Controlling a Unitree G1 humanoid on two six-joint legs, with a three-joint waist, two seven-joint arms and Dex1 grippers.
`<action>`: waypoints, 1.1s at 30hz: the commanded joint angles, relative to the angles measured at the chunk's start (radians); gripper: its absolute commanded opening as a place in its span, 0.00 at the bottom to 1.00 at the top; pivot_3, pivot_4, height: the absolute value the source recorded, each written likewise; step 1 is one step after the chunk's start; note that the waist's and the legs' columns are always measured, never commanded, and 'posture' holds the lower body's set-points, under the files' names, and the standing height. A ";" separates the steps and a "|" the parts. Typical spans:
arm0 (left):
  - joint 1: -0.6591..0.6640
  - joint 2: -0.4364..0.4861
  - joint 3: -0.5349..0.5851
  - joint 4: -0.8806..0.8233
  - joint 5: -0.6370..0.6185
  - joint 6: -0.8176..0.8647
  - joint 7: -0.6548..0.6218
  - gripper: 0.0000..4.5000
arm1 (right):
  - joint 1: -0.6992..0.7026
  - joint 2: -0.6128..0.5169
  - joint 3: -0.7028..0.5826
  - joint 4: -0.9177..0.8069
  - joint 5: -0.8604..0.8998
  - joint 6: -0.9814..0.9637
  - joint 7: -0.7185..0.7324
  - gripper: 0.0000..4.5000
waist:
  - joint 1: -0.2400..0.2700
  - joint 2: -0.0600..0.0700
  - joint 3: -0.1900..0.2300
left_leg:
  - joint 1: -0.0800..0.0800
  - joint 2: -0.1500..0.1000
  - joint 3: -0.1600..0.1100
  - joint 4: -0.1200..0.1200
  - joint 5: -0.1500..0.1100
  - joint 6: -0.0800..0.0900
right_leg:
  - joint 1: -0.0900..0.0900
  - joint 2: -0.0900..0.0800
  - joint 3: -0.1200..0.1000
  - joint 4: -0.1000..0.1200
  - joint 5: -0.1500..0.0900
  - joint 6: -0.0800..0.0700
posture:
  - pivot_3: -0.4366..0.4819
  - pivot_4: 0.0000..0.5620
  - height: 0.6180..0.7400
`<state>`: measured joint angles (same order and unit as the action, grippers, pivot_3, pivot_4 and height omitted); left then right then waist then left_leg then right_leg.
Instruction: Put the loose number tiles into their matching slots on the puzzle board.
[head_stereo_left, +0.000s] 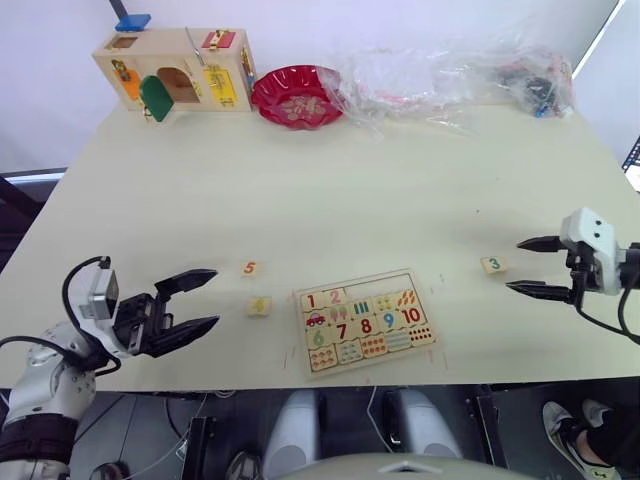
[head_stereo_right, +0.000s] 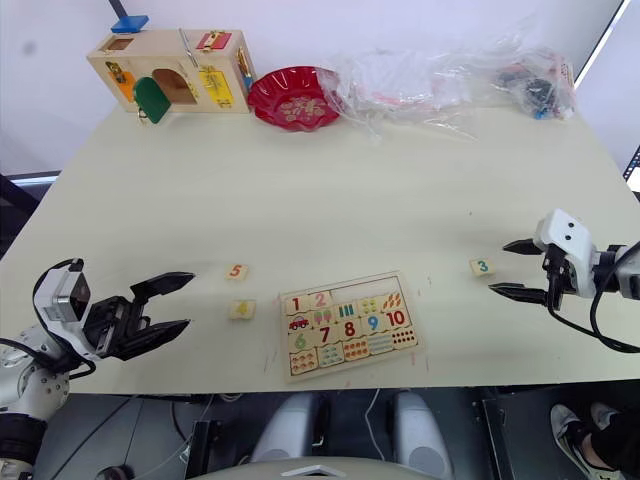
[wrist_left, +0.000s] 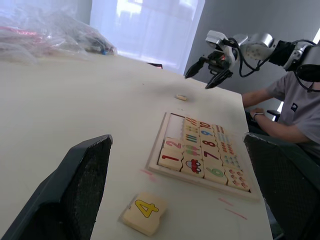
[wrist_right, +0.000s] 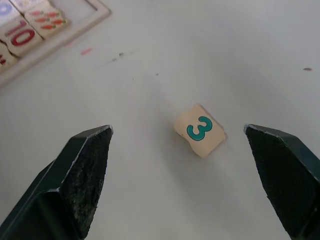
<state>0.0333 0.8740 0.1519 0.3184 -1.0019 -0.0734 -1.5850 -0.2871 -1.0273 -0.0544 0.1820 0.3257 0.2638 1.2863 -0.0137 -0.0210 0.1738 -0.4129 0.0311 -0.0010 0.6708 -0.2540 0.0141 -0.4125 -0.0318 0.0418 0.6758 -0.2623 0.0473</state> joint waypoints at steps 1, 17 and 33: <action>0.005 0.014 -0.015 -0.015 -0.034 -0.029 -0.029 1.00 | -0.092 0.019 0.045 0.131 -0.065 -0.088 0.039 0.98 | -0.001 0.000 0.000 | 0.000 0.000 0.000 0.000 0.000 0.000 | 0.000 0.000 0.000 0.000 0.000 0.000 | 0.48 0.27 1.00; -0.003 -0.029 0.032 -0.141 0.001 0.068 -0.029 1.00 | -0.346 0.134 0.153 0.526 -0.206 -0.291 0.150 0.98 | -0.003 0.002 0.001 | 0.001 0.000 0.005 0.001 0.000 0.000 | 0.000 0.001 0.000 0.002 0.000 0.000 | 0.48 0.27 1.00; -0.039 -0.076 0.097 -0.203 0.065 0.165 -0.027 1.00 | -0.279 0.152 0.150 0.419 -0.190 -0.213 0.200 0.98 | -0.003 0.002 0.001 | 0.001 0.000 0.005 0.001 0.000 0.000 | 0.000 0.001 0.000 0.002 0.000 0.000 | 0.48 0.27 1.00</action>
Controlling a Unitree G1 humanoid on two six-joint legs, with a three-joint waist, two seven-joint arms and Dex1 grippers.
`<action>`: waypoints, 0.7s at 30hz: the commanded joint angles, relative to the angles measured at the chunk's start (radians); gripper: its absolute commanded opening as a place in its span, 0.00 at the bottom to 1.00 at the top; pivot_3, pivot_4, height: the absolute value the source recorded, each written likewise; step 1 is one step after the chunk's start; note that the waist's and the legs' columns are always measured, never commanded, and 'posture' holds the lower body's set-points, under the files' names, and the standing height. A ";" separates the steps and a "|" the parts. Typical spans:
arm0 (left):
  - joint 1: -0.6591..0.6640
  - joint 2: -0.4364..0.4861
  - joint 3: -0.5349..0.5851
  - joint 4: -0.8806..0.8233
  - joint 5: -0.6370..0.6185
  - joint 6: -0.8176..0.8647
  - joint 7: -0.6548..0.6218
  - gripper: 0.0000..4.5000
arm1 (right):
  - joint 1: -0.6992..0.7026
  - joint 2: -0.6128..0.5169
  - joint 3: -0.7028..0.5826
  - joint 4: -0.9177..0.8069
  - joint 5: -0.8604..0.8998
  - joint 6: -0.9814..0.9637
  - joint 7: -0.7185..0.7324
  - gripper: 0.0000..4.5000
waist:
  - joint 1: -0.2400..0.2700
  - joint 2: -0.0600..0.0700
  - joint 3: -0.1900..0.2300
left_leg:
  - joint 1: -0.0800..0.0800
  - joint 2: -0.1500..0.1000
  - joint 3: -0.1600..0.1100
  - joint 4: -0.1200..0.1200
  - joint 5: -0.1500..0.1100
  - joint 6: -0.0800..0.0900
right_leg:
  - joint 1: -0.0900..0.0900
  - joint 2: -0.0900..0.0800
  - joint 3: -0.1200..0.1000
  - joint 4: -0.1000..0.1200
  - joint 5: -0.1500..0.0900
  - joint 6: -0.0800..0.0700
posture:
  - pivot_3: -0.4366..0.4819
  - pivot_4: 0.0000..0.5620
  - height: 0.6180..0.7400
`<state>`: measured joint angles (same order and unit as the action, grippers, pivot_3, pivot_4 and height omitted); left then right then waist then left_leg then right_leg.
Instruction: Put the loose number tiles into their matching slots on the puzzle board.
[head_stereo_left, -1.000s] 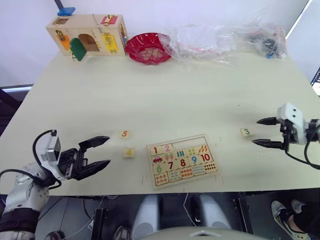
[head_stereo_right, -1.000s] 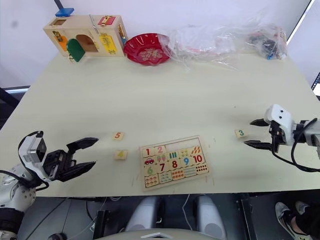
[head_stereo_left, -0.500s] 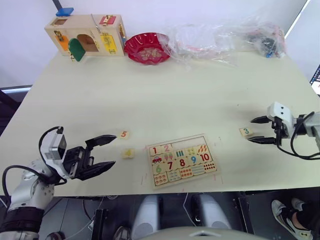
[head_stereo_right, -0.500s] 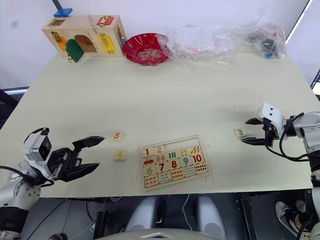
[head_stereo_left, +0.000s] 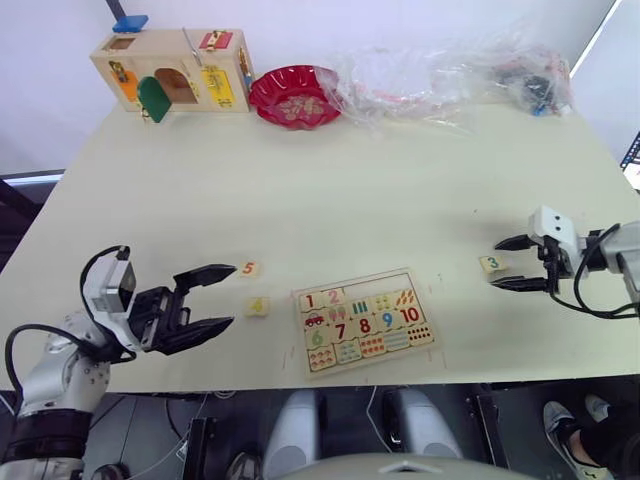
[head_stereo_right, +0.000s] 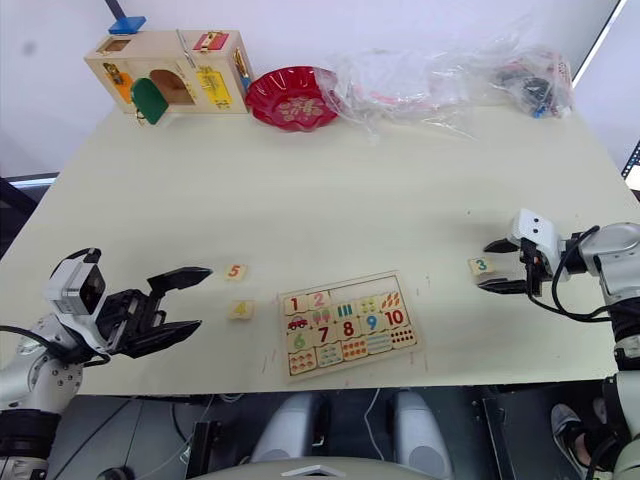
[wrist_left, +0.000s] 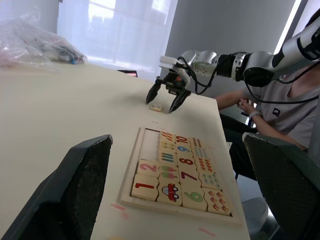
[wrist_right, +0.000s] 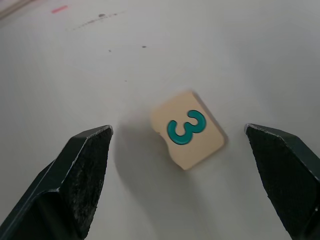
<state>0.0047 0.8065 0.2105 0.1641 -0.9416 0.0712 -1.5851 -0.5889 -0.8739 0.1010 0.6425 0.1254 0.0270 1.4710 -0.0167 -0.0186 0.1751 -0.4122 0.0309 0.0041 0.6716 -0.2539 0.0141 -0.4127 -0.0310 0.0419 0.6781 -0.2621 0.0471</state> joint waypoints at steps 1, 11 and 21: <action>-0.014 -0.012 0.042 -0.053 0.009 0.028 -0.026 1.00 | 0.029 -0.002 -0.007 -0.052 0.013 0.031 0.014 0.93 | 0.000 0.000 0.000 | 0.000 0.000 0.000 0.000 0.000 0.000 | 0.000 0.000 0.000 0.000 0.000 0.000 | 0.48 0.27 1.00; -0.042 -0.045 0.061 -0.076 0.043 0.073 -0.019 1.00 | 0.074 -0.017 -0.014 -0.099 0.008 0.029 -0.015 0.41 | 0.001 0.000 0.000 | 0.000 -0.001 -0.001 0.000 0.000 0.000 | 0.000 0.000 0.000 0.000 0.000 0.000 | 0.48 0.27 1.00; -0.033 -0.048 0.083 -0.073 0.054 0.085 -0.029 1.00 | 0.108 -0.021 -0.031 -0.160 0.013 0.053 -0.045 0.41 | 0.001 0.000 0.000 | 0.000 -0.003 -0.005 0.000 0.000 0.000 | 0.001 0.000 -0.001 0.000 0.000 0.000 | 0.48 0.27 1.00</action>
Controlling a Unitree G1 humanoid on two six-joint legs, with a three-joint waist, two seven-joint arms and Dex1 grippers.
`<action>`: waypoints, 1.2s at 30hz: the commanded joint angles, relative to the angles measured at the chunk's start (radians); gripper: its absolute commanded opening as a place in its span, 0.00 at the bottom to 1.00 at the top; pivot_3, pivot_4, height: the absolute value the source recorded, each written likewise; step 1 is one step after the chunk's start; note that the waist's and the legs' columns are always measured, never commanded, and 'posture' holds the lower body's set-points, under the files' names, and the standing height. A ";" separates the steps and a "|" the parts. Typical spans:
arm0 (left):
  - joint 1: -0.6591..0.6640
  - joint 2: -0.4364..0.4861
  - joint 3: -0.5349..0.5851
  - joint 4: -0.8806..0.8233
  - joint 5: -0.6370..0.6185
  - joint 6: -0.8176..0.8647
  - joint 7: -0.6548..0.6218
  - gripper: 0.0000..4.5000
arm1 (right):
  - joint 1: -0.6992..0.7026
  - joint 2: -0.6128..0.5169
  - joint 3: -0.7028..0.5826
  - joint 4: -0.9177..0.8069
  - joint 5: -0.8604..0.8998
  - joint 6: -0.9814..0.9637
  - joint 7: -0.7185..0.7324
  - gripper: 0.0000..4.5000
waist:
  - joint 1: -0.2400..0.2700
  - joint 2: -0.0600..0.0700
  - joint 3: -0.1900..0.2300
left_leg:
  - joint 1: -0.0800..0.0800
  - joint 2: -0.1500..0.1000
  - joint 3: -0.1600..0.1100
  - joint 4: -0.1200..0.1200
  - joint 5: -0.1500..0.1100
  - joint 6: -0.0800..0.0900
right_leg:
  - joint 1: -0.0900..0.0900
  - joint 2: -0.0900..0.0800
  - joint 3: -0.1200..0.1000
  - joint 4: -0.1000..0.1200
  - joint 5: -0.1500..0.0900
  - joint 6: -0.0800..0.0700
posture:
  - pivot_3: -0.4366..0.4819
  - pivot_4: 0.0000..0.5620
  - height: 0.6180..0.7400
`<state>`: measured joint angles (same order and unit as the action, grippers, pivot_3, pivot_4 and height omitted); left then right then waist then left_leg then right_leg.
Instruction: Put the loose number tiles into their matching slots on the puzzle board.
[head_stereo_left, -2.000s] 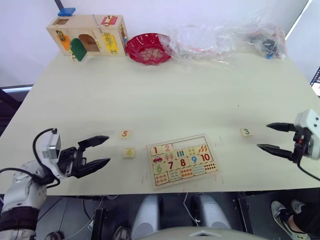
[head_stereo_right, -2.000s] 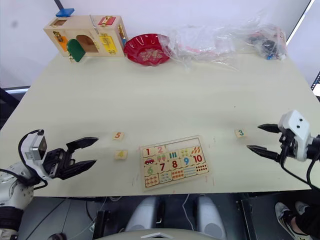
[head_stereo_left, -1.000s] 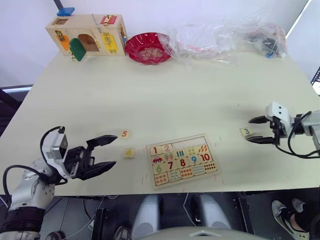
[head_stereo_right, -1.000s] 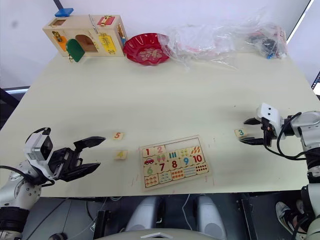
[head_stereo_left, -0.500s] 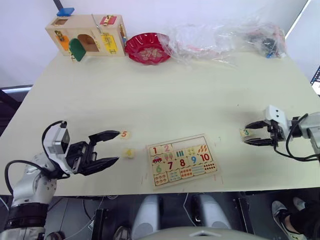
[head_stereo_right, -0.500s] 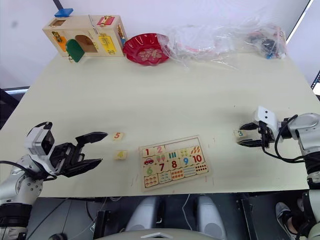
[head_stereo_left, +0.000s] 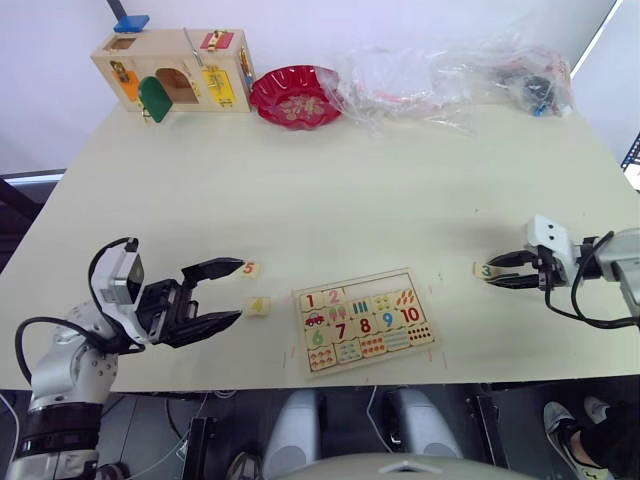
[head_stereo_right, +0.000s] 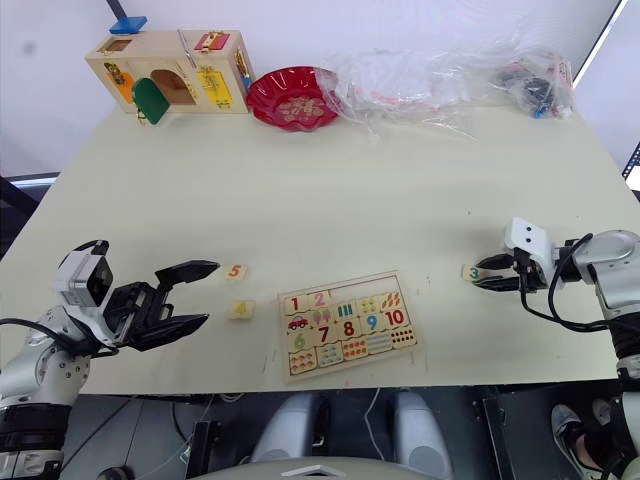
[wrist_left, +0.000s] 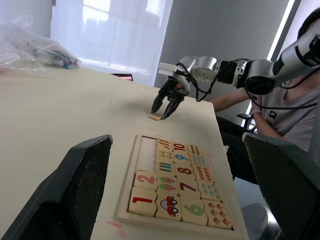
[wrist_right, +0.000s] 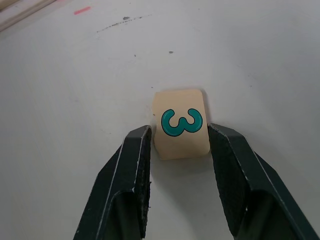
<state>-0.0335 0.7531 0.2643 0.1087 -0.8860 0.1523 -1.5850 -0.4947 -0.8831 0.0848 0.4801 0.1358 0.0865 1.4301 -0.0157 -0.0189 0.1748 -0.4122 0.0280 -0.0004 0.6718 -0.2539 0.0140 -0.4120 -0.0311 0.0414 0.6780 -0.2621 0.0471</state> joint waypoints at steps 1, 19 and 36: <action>0.005 0.006 0.030 -0.017 -0.001 0.004 -0.029 1.00 | 0.014 -0.011 -0.016 0.005 0.002 -0.006 -0.006 0.41 | 0.000 0.000 0.000 | 0.000 0.000 -0.001 0.000 0.000 0.000 | 0.000 0.000 0.000 0.000 0.000 0.000 | 0.48 0.27 1.00; 0.016 0.028 0.037 0.021 -0.005 -0.025 -0.029 1.00 | -0.025 -0.083 0.033 -0.674 0.032 0.521 -0.146 0.20 | -0.006 0.002 0.001 | 0.000 0.001 -0.003 0.000 0.000 0.000 | -0.001 0.000 0.000 0.001 0.000 0.000 | 0.48 0.27 1.00; 0.084 0.082 0.063 0.101 -0.029 -0.108 -0.029 1.00 | -0.614 0.241 0.690 -0.791 -0.029 0.999 -0.275 0.20 | -0.003 0.001 0.001 | -0.004 0.000 -0.005 0.000 0.000 0.000 | -0.004 -0.004 -0.004 0.000 0.000 0.000 | 0.48 0.27 1.00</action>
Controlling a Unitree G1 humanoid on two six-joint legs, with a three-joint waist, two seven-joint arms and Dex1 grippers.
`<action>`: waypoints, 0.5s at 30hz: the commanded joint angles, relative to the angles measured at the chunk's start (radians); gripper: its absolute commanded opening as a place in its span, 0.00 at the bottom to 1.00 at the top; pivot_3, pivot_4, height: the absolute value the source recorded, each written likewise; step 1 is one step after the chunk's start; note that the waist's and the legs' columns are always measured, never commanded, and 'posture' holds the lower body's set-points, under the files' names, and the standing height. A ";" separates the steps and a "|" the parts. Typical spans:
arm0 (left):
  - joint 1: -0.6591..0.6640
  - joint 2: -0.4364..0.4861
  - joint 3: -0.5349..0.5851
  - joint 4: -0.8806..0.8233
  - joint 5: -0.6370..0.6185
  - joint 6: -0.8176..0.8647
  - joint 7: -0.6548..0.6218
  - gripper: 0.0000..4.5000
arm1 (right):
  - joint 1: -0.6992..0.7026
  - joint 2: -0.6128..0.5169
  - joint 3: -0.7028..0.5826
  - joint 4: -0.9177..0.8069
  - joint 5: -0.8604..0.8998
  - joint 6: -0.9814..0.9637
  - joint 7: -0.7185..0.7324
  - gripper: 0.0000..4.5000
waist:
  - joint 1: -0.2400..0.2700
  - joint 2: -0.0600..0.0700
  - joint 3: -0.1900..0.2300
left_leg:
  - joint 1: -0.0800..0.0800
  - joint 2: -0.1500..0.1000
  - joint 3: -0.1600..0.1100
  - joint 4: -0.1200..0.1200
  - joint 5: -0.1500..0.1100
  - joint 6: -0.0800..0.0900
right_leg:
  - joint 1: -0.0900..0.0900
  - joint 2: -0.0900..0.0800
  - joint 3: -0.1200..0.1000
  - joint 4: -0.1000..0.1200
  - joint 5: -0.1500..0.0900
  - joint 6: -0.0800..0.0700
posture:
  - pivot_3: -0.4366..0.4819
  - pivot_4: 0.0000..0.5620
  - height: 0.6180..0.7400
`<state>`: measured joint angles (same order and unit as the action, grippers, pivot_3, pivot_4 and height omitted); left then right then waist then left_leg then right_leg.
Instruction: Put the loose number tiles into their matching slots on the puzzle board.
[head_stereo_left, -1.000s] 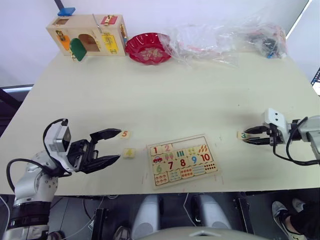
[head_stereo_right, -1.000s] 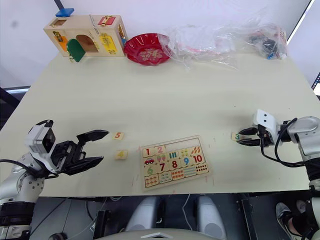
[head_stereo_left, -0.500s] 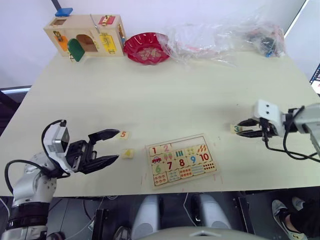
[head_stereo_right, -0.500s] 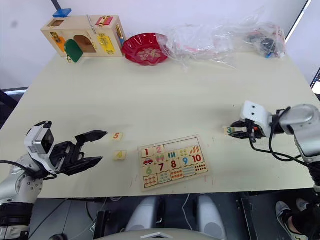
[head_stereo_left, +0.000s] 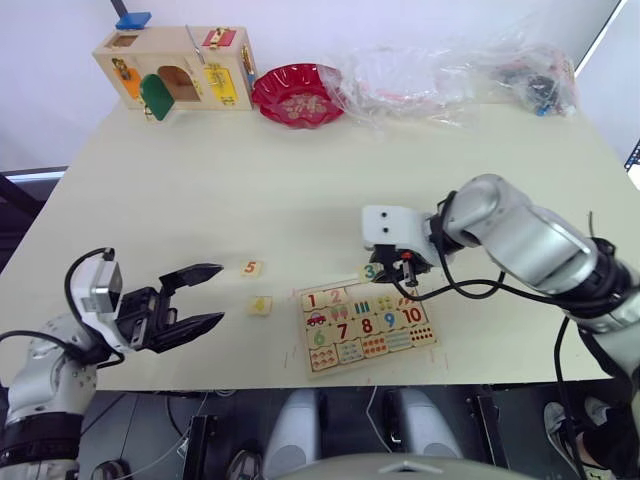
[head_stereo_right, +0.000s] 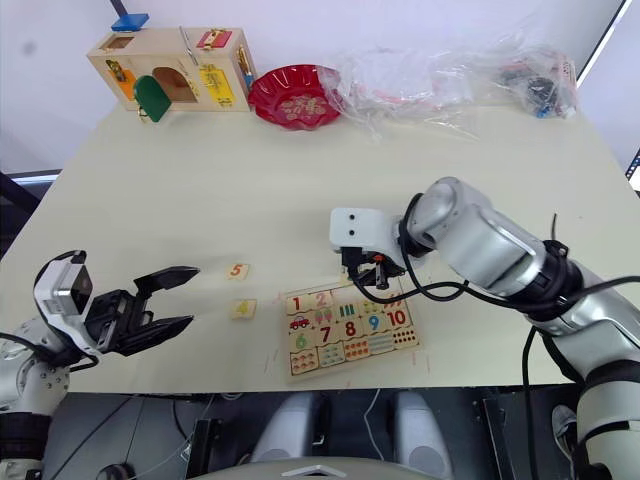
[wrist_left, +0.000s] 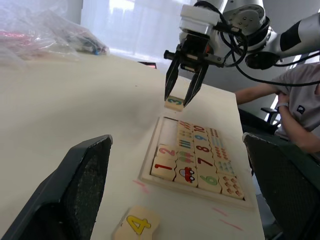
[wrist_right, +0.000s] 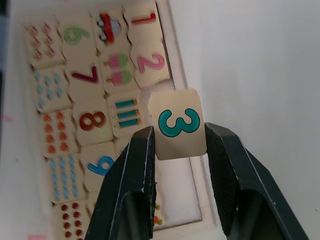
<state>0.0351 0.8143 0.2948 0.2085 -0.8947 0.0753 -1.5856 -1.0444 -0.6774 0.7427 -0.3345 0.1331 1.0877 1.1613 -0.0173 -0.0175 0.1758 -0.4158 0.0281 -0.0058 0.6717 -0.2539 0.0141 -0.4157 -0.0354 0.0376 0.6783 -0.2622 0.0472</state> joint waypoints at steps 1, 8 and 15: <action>0.023 0.025 0.034 0.005 -0.021 -0.037 -0.029 1.00 | -0.085 0.056 0.043 0.040 -0.030 0.001 -0.008 0.20 | -0.003 0.000 0.000 | 0.000 0.000 0.000 0.000 0.000 0.000 | 0.000 0.000 0.000 0.000 0.000 0.000 | 0.48 0.27 1.00; 0.063 0.053 0.025 0.036 -0.031 -0.082 -0.029 1.00 | -0.164 0.136 0.130 0.071 -0.053 0.033 -0.019 0.20 | -0.019 0.000 0.000 | 0.000 0.000 -0.001 -0.001 0.000 0.000 | 0.000 0.000 -0.001 0.000 0.000 0.000 | 0.48 0.27 1.00; 0.069 0.062 0.012 0.058 -0.036 -0.103 -0.029 1.00 | -0.176 0.147 0.204 0.072 -0.072 0.053 -0.024 0.20 | -0.024 0.000 0.000 | 0.000 0.000 -0.001 -0.001 0.000 0.000 | 0.000 0.000 -0.001 0.000 0.000 0.000 | 0.48 0.27 1.00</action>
<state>0.0987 0.8598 0.3038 0.2675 -0.9075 -0.0095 -1.5857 -1.1942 -0.5273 0.9441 -0.2484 0.0779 1.1359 1.1421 -0.0414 -0.0175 0.1758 -0.4157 0.0285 -0.0069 0.6711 -0.2539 0.0140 -0.4160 -0.0353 0.0366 0.6788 -0.2621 0.0469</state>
